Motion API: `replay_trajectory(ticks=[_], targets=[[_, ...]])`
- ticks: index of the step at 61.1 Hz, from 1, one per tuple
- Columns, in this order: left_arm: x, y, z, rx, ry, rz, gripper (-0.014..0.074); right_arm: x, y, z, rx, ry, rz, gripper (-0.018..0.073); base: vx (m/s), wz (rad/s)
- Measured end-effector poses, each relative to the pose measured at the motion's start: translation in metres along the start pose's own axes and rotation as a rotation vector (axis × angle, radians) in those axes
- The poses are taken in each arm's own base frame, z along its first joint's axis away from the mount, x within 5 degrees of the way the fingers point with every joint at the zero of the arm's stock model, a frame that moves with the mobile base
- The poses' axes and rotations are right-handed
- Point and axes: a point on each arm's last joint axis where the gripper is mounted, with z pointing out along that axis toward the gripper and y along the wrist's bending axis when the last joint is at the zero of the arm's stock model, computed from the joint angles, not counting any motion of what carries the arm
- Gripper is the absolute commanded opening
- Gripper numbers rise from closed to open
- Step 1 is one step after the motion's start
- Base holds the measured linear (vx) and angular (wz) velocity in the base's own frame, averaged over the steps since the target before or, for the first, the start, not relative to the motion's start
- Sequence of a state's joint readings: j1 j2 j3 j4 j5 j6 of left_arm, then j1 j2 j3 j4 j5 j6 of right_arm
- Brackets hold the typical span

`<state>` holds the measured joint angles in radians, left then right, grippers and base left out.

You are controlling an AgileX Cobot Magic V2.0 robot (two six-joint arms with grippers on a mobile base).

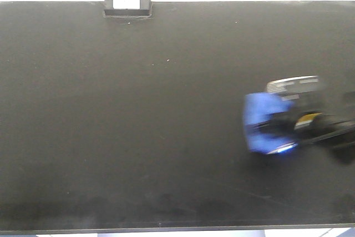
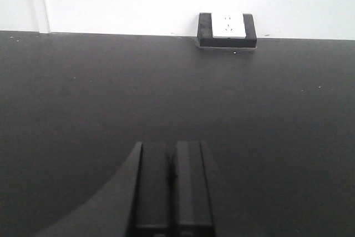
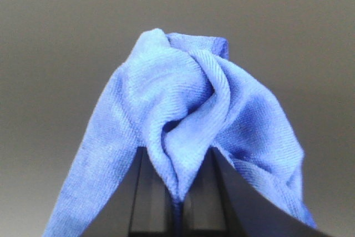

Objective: Wipe right workspace with blue cloth
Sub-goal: 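Wipe the cloth across the bench surface with the right gripper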

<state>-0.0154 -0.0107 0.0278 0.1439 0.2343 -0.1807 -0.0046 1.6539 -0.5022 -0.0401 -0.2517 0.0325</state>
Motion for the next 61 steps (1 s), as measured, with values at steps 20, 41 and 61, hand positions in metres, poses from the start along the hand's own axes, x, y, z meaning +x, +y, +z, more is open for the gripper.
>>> replay_trajectory(ticks=[20, 41, 61], targets=[[0.000, 0.000, 0.000, 0.000, 0.000, 0.000, -0.0006, 0.007, -0.065, -0.007, 0.180, 0.011, 0.198, 0.0017, 0.00, 0.00], [0.000, 0.000, 0.000, 0.000, 0.000, 0.000, -0.0006, 0.003, 0.072, -0.007, -0.183, -0.021, 0.026, 0.0018, 0.00, 0.00], [0.000, 0.000, 0.000, 0.000, 0.000, 0.000, -0.0006, 0.011, 0.122, -0.021, -0.298, -0.071, -0.054, 0.0022, 0.00, 0.00]])
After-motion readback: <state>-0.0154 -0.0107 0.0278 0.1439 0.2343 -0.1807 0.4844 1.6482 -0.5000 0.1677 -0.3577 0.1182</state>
